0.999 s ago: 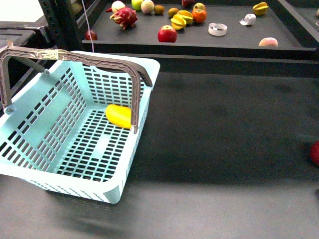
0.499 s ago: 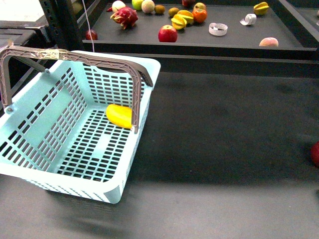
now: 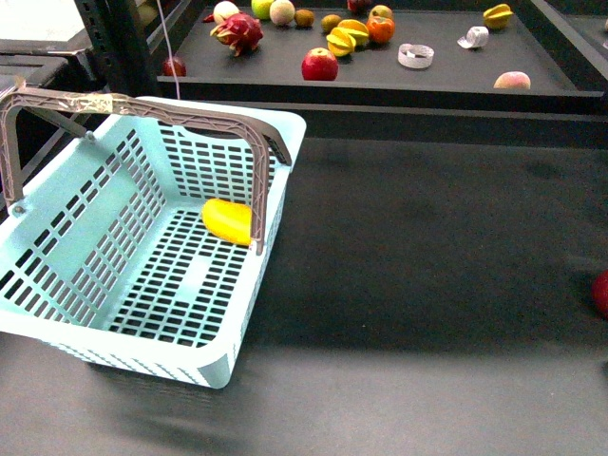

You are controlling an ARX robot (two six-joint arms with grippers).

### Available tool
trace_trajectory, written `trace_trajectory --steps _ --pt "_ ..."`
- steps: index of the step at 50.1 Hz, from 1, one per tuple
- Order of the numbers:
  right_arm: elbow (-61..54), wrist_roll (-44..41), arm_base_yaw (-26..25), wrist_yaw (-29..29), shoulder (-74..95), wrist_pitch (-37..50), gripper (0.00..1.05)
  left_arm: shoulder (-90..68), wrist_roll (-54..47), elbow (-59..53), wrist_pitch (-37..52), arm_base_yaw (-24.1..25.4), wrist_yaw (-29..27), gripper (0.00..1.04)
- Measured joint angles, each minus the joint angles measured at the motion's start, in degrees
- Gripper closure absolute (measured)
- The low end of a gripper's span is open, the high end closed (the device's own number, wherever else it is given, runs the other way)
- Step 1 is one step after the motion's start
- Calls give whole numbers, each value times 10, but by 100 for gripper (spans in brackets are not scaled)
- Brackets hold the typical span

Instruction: Pick mango with right arm and hold basket with left

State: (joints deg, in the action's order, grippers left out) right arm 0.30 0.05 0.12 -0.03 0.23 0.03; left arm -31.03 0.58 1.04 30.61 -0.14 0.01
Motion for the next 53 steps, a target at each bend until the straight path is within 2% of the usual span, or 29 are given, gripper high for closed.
trace_trajectory --steps 26,39,43,53 --pt "0 0 0 0 0 0 8 163 -1 0 -157 0 0 101" --pt "0 0 0 0 0 0 8 208 -1 0 -202 0 0 101" --pt "0 0 0 0 0 0 8 287 -2 0 -297 0 0 101" --pt "0 0 0 0 0 0 8 308 -1 0 -305 0 0 101"
